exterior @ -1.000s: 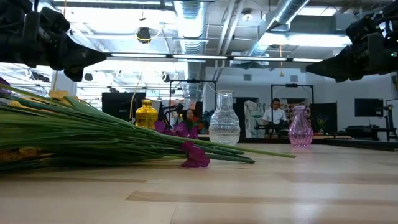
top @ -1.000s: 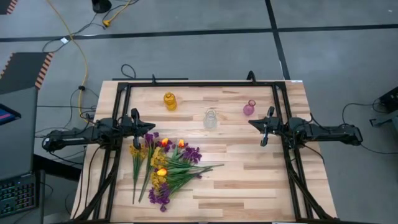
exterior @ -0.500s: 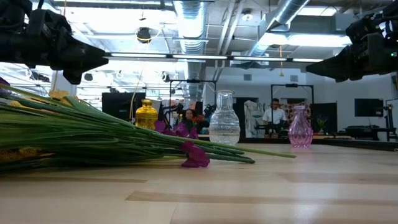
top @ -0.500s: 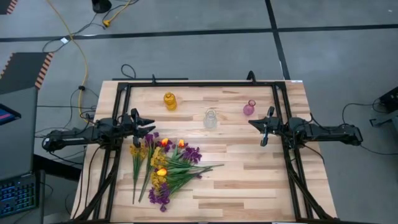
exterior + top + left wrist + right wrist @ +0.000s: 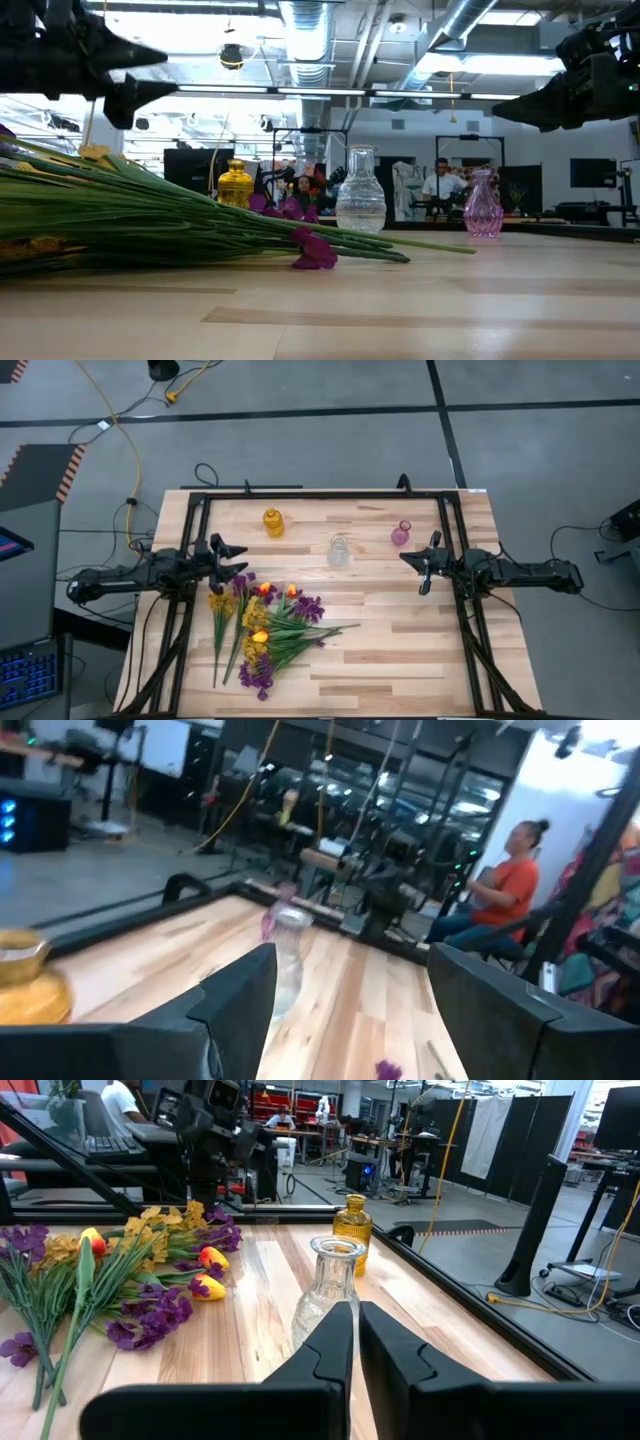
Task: Sort flowers into vase by color
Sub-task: Put the yellow flowers into the yellow vase
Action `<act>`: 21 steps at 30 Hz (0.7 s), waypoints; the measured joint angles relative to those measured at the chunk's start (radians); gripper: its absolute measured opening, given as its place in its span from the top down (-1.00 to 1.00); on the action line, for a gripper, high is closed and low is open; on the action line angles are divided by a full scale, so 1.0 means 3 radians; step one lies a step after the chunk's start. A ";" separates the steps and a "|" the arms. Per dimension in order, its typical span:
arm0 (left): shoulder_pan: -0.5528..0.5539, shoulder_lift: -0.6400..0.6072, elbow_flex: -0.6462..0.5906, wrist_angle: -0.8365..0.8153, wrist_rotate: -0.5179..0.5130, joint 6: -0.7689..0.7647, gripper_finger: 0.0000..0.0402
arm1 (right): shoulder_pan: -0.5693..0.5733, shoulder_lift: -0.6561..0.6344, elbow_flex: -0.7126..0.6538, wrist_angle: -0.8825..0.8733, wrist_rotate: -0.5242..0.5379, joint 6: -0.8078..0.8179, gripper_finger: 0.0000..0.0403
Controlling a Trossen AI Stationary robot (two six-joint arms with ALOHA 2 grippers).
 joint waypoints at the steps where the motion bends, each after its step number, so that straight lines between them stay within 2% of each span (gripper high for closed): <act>1: 0.0000 0.0049 0.0047 -0.0004 0.0004 0.0028 -0.22 | -0.0001 0.0000 0.0001 -0.0001 -0.0001 0.0000 0.75; 9: -0.0034 0.0840 0.0729 -0.0267 0.0087 0.0297 -0.21 | -0.0001 0.0000 0.0001 0.0000 -0.0001 0.0001 0.74; 15: -0.0142 0.1566 0.1459 -0.1096 0.0089 0.0536 -0.21 | 0.0000 0.0001 0.0000 0.0000 -0.0001 0.0000 0.74; 21: -0.0306 0.2188 0.2050 -0.1831 0.0178 0.0547 -0.21 | 0.0000 0.0001 0.0000 -0.0001 -0.0001 -0.0001 0.74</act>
